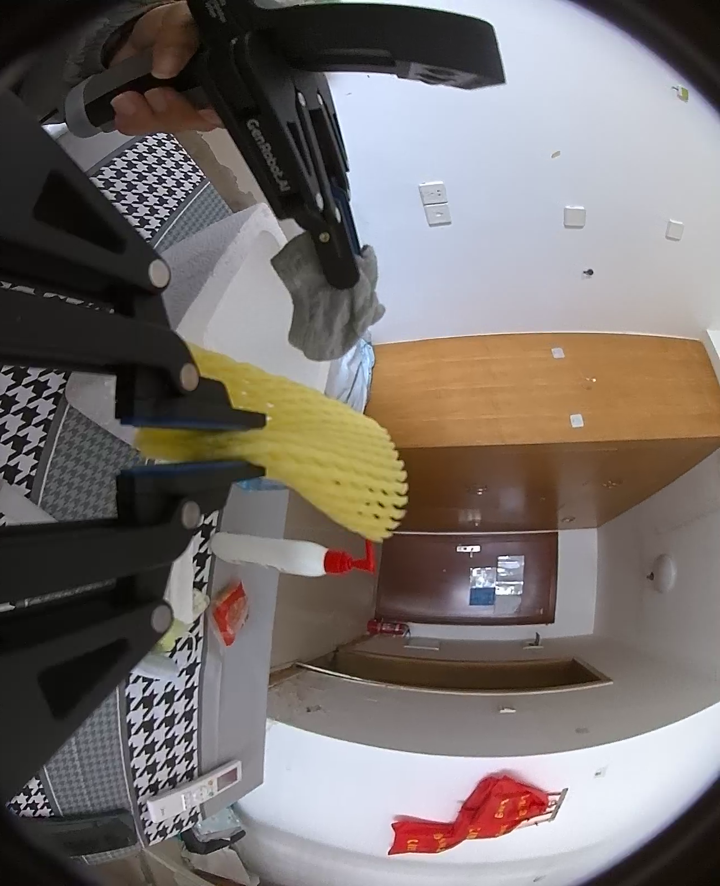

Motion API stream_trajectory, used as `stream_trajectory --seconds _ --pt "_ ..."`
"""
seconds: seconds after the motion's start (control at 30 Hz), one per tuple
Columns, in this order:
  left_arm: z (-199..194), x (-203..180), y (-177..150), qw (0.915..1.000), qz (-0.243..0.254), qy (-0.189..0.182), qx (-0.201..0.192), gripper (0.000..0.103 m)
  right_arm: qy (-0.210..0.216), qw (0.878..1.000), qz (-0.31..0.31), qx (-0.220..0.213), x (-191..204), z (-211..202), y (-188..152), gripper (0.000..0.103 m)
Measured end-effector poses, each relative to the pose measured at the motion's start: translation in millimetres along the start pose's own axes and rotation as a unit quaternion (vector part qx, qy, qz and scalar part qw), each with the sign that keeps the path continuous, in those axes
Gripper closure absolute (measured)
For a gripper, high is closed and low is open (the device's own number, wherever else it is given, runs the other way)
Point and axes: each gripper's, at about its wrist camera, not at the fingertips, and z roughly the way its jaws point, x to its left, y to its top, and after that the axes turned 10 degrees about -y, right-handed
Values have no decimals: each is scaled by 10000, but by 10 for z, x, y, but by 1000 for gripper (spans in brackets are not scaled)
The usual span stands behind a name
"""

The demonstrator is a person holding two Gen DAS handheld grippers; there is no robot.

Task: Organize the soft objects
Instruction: 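Lift the grey sock with the left gripper and carry it over the white foam box, then open the left gripper to drop the grey sock into the foam box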

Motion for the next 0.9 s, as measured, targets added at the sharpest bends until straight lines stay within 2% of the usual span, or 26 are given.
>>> stream_trajectory --seconds 0.77,0.83,0.87,0.9 --pt "399 199 -128 9965 -274 -26 794 87 -143 9998 -47 129 68 111 24 90" --pt "397 196 -138 9962 -271 -3 830 81 -157 9998 -31 118 63 105 26 90" --pt "387 197 -139 9962 -281 0 827 67 -160 9998 -19 113 60 100 26 90" --pt "380 206 -133 9962 -296 12 816 47 -159 9998 -14 106 59 95 23 90"
